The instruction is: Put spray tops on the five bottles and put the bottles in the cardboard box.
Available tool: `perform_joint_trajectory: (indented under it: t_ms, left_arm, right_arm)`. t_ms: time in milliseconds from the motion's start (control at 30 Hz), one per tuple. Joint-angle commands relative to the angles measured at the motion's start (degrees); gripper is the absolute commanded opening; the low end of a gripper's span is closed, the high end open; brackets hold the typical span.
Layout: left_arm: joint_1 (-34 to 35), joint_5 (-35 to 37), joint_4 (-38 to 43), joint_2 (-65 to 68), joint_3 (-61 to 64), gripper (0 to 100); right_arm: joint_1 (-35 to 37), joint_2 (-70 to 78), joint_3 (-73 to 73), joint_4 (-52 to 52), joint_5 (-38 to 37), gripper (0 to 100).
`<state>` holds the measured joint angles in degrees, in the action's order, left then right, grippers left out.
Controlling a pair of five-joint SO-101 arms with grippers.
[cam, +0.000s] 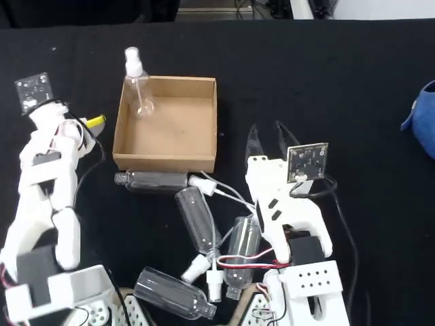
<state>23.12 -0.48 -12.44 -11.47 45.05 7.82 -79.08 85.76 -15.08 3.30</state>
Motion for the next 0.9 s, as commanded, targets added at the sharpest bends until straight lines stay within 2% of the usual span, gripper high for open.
perform_joint_trajectory:
  t_ms: [0, 67, 367, 867]
  left_arm:
    - [-0.7, 0.6, 1.7, 7.6, -8.1, 6]
    - [-0.7, 0.6, 1.8, 9.8, -9.6, 3]
    - [-2.6, 0.6, 2.0, 15.5, -12.3, 5]
    - [-4.7, 0.5, 1.6, 15.7, -9.5, 5]
  right_arm:
    - [-0.7, 0.5, -0.4, 1.9, 0.1, 13.5]
    - [-0.7, 0.5, -0.3, 1.9, 0.2, 13.5]
    - [-0.7, 0.7, -0.3, 1.9, 0.1, 13.5]
    - [1.7, 0.7, -0.2, 1.8, 0.0, 13.6]
